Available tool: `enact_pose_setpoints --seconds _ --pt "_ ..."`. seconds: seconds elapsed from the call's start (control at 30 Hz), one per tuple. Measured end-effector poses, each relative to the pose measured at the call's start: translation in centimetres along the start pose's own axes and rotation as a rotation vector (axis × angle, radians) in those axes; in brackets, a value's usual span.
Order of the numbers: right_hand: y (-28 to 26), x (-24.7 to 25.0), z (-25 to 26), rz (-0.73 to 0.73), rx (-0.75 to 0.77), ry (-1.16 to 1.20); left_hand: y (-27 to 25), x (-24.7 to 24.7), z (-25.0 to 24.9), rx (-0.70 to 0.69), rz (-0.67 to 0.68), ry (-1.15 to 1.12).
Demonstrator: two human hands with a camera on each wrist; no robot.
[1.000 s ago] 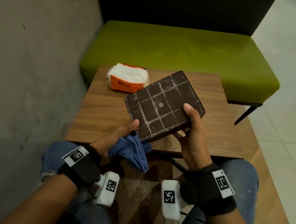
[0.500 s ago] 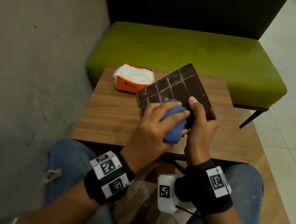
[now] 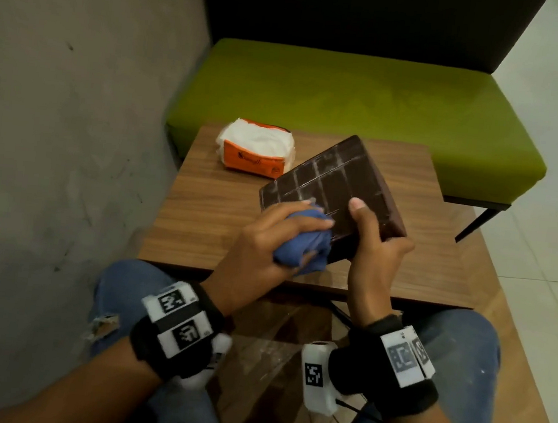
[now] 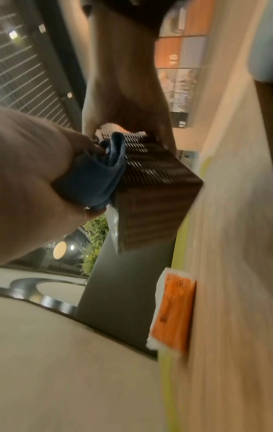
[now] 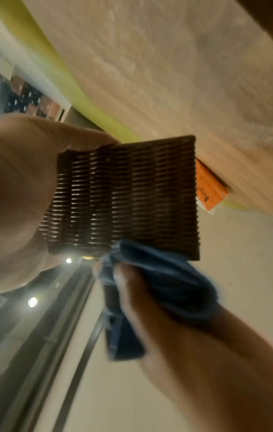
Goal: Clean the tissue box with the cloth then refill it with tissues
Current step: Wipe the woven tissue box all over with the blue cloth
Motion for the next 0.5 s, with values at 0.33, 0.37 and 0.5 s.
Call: enact_pose_setpoints --seconds 0.33,0.37,0.5 --pt "0.7 1.2 1.5 -0.037 0.064 0.065 -0.8 1.4 1.6 0.112 -0.199 -0.081" --pt "0.4 1.0 1.2 -0.033 0.062 0.051 -0.4 1.4 1.5 0.123 -0.213 -0.091" --pt "-0.4 -0.2 0.8 -0.015 0.048 0.035 2.3 0.9 -1.0 0.097 -0.234 -0.112"
Point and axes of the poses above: each hand's wrist, its own y-axis towards the middle knuckle, its own x-axis out of the back of the hand, z = x × y, the point moved 10 cm from there along y, towards the middle knuckle, and after that the axes turned 5 degrees about z, right-handed, at the moved point
